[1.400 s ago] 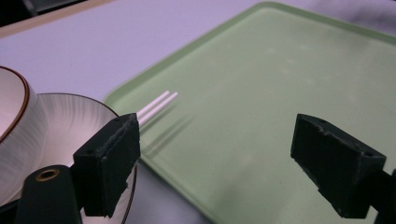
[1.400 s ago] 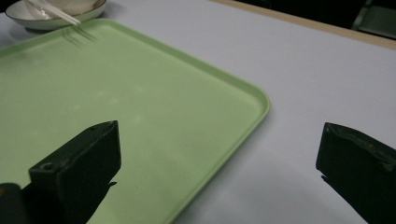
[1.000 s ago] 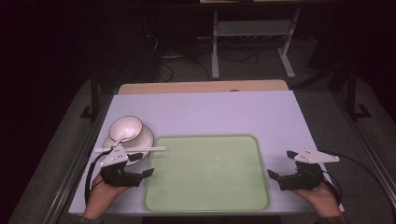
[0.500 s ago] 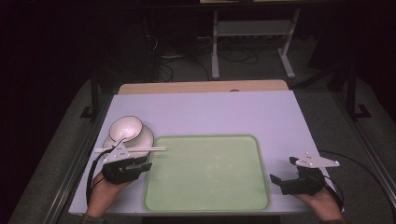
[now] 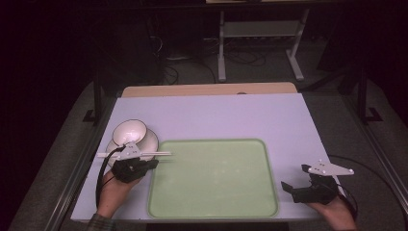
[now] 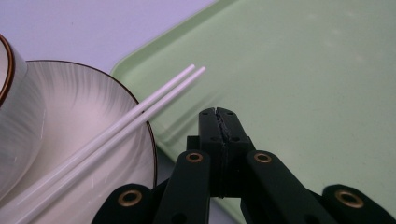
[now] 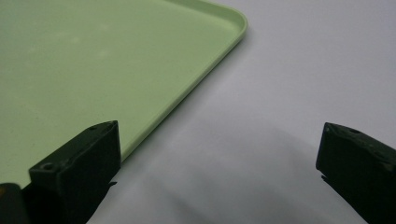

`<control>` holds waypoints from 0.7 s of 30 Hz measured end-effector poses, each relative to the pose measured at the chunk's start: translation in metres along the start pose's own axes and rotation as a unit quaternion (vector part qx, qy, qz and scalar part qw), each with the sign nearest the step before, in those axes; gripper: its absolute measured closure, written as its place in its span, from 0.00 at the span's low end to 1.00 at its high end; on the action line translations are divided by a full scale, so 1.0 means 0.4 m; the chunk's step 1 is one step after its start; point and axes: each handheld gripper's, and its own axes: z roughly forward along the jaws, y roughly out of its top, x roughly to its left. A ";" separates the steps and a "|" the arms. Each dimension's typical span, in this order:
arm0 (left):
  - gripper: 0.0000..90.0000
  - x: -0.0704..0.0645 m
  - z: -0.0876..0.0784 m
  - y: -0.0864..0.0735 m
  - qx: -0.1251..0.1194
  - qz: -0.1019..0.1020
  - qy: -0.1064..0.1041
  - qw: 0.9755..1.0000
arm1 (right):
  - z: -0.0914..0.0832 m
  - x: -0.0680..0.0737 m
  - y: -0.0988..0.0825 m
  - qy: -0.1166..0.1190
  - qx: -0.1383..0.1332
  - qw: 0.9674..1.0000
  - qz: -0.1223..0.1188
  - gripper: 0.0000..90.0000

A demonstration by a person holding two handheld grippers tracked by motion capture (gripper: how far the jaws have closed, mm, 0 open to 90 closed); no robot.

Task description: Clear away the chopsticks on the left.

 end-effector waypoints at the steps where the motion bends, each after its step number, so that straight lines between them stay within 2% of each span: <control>1: 1.00 0.003 0.004 0.003 0.002 -0.001 0.001 1.000 | 0.000 0.000 0.000 0.000 0.000 1.000 0.000 0.00; 13: 1.00 0.011 0.058 0.032 0.017 0.003 -0.007 1.000 | -0.001 -0.001 0.002 0.002 -0.004 1.000 0.001 0.00; 21: 1.00 0.011 0.081 0.042 0.031 0.004 -0.003 1.000 | -0.003 -0.002 0.003 0.002 -0.005 1.000 0.000 0.00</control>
